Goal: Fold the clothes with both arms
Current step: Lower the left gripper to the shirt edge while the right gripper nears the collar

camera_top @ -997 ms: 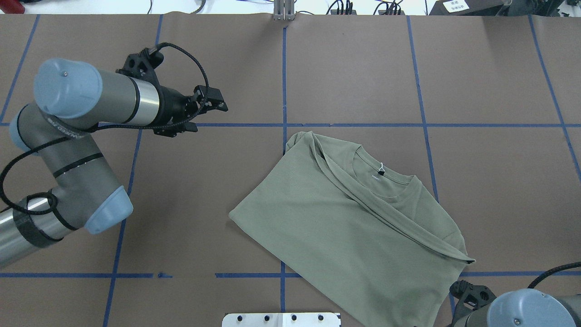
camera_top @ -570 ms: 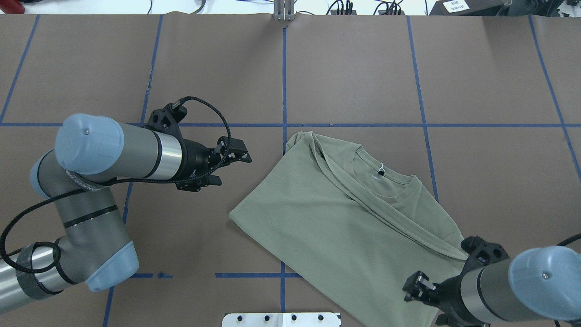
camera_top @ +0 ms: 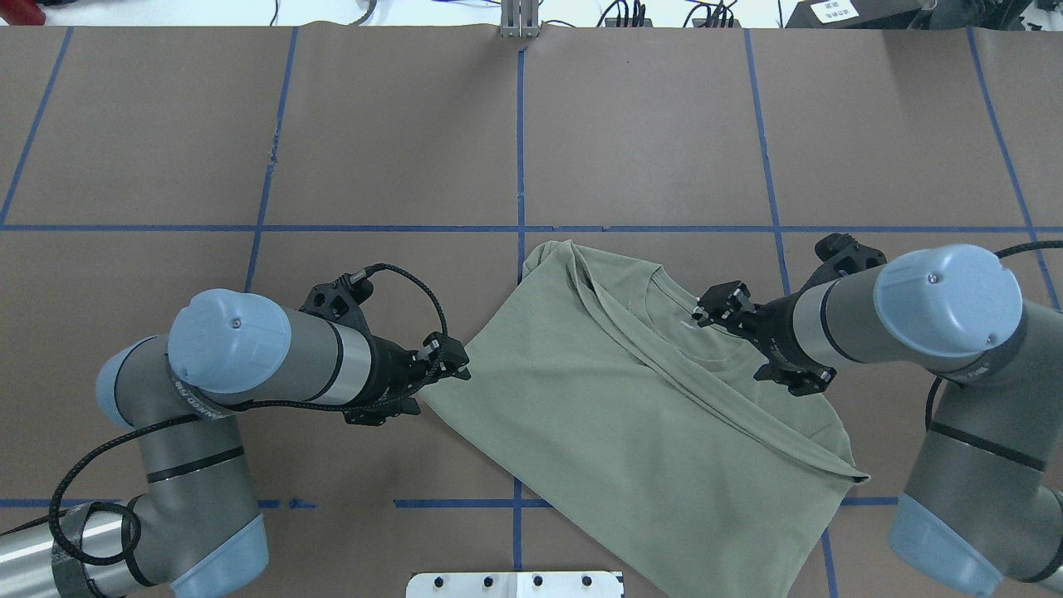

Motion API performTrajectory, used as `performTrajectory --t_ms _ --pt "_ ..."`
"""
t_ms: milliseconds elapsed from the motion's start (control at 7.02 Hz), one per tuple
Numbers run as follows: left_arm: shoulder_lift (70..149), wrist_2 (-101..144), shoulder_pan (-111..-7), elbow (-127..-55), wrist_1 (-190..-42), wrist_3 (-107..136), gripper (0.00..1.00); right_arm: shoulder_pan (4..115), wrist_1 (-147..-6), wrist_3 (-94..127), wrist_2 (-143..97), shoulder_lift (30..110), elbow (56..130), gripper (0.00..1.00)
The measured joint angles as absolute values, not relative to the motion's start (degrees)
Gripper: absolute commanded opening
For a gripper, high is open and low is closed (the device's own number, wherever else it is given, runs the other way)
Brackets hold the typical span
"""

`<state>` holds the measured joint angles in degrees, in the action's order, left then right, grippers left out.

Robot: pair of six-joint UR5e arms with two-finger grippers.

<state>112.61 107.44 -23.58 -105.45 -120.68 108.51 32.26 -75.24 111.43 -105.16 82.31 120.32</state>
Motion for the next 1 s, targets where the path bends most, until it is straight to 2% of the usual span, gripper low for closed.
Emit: performTrajectory --t_ms 855,997 --pt "113.28 103.29 -22.21 -101.07 -119.00 107.94 0.61 35.39 -75.08 104.25 -103.90 81.46 115.44 1.00" --pt "113.32 102.82 -22.18 -100.76 -118.89 107.88 0.52 35.25 -75.12 104.29 -103.87 81.51 114.99 1.00"
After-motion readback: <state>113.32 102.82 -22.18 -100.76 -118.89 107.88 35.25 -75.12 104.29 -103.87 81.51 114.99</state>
